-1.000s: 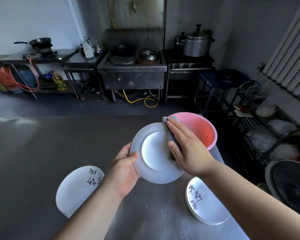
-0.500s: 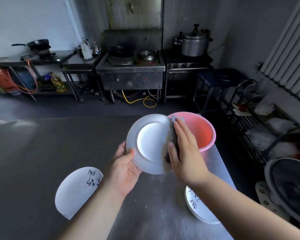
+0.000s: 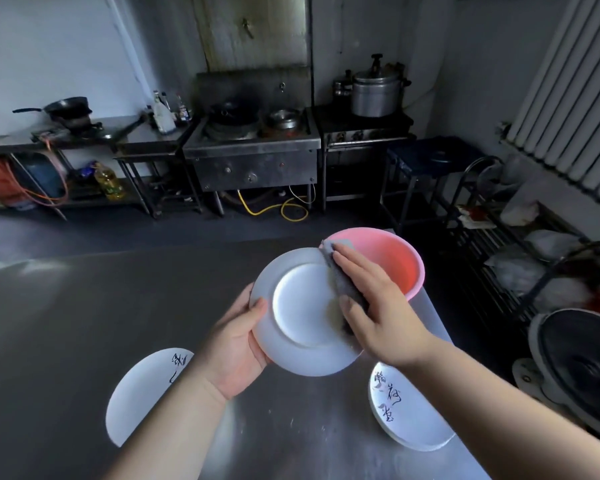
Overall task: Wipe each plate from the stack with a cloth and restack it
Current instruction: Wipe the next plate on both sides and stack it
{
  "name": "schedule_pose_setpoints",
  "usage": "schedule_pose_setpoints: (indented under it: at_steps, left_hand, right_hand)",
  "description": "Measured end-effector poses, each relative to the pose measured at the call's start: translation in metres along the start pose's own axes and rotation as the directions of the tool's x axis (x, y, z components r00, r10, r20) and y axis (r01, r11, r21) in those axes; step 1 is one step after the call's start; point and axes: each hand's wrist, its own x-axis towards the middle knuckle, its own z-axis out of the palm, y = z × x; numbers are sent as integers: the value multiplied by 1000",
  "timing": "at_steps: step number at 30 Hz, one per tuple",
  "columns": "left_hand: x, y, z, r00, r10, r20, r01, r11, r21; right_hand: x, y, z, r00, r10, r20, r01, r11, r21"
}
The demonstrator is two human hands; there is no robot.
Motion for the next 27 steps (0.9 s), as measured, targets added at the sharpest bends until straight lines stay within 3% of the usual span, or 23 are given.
schedule_pose_setpoints:
  at_steps: [5, 11, 14, 17, 20, 24, 27]
  left_hand:
    - [-4, -8, -4, 997, 40, -70, -45, 997, -68]
    - [-5, -20, 0, 997, 47, -58, -52, 995, -80]
    - [-3, -24, 6, 996, 77, -47, -84, 981, -173]
    - [-3, -29, 3, 998, 60, -16, -62, 985, -160]
    - [-6, -25, -4, 999, 23, 46, -19, 996, -90]
    - [-3, -7, -14, 992, -128, 18, 128, 991, -27]
    - [-3, -12, -21, 992, -128, -2, 128, 991, 31]
  right_hand:
    - [-50, -3, 41, 997, 6, -79, -15, 994, -106]
    - [12, 5, 5, 997, 60, -45, -64, 993, -101]
    - [-11, -3, 28, 990, 57, -130, -74, 989, -126]
    - [-51, -15, 61, 964, 135, -228, -142, 990, -15]
    - [-38, -6, 50, 941, 179, -288, -157, 983, 99]
    - [11, 3, 5, 981, 187, -58, -175, 969, 174]
    - [20, 4, -2, 972, 198, 128, -212, 972, 103]
